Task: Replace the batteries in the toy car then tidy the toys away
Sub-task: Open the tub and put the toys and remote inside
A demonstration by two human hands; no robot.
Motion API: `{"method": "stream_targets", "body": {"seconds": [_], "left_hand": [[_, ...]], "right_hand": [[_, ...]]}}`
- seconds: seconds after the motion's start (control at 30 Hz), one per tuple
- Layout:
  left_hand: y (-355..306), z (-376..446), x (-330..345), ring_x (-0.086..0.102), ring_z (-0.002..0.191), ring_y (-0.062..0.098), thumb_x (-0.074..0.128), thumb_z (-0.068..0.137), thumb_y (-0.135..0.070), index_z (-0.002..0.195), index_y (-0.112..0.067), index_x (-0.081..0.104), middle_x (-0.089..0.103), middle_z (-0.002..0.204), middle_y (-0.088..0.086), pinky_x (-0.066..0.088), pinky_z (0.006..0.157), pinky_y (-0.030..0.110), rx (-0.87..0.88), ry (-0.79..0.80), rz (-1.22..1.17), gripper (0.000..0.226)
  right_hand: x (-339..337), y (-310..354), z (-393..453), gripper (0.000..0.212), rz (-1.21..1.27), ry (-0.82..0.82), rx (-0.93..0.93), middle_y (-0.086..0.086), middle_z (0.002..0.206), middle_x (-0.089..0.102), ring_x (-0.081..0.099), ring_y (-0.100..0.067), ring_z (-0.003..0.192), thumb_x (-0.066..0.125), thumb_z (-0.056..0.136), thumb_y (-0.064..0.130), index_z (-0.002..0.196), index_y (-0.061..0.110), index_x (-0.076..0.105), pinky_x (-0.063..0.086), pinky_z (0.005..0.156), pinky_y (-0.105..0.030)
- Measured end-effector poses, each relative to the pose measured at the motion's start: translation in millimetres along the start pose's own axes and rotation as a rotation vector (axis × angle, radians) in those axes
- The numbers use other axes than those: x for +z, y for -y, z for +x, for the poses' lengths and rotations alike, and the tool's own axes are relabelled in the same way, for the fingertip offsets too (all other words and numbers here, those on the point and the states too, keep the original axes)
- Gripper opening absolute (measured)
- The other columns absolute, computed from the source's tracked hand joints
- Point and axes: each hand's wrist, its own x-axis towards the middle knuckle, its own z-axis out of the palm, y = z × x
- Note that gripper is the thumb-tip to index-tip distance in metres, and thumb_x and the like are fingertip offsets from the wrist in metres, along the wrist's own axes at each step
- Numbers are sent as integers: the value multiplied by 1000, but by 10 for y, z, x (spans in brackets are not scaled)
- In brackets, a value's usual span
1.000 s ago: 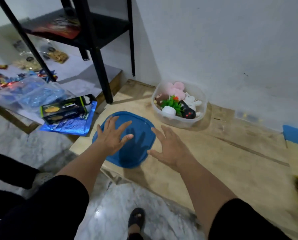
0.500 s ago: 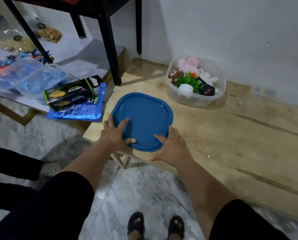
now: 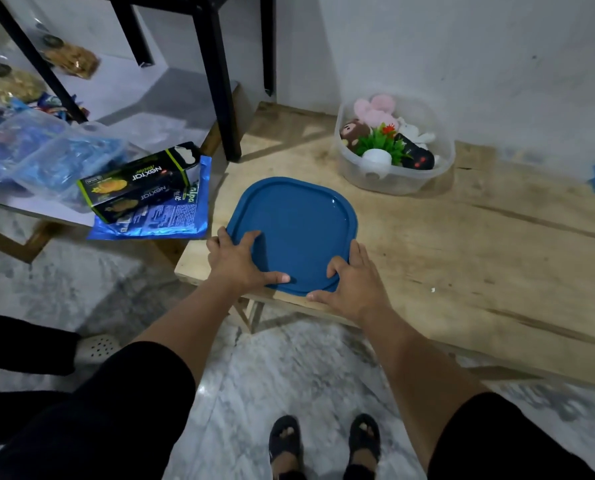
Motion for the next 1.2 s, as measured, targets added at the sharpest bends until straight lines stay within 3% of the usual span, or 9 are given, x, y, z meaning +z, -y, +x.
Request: {"method": "stream_targets", "body": {"seconds": [0.07,0.2,0.4,0.57,0.77,0.97,1.2], "left_hand": [[-15,-47,-15,14,134,36,64,52,-82,142,-42,22,10,150,15,25,111,41,6,0,-6,107],[-90,-150,-147,10,136,36,66,55,-79,142,-42,22,6,152,15,23,112,43,30,-2,-58,104],[-383,-169,-626,0,140,37,68,56,-76,143,-41,24,1,154,14,18,114,48,113,-91,-144,103],[-777,-143,-920,-1,139,36,66,56,-78,146,-38,21,-1,154,13,16,114,47,218,-124,-141,108],[-1325,64,-1022,-2,139,38,61,59,-80,148,-38,13,-5,154,15,14,115,48,305,-96,-32,109],[-1811,393,-909,-8,141,36,60,61,-80,149,-37,13,-8,155,15,13,115,47,270,-56,-28,109],[-2193,850,-744,6,136,35,60,62,-79,149,-36,14,6,152,13,23,112,44,206,4,4,107]], "right_hand": [[-57,26,-37,50,-50,-7,-6,-14,149,20,12,-29,141,64,66,68,86,30,40,23,114,-43],[-321,66,-130,47,-76,-2,-4,-13,158,-3,-7,-27,146,65,71,63,92,28,42,8,119,-42],[-916,153,-120,47,-47,-74,-5,-13,158,-4,-8,-27,146,68,72,57,96,22,46,6,119,-39],[-1383,-14,-55,49,-63,-166,-7,-17,153,16,12,-31,143,70,68,60,90,23,45,22,115,-43],[-1887,-460,150,47,-96,-147,20,-17,149,22,20,-30,140,69,68,61,88,27,43,26,112,-45],[-2050,-915,583,48,-103,-104,15,-16,141,32,29,-33,133,70,65,62,86,28,44,36,105,-47],[-2115,-1339,1140,48,-96,-10,11,-13,142,31,30,-31,133,68,63,65,85,31,44,39,102,-47]]}}
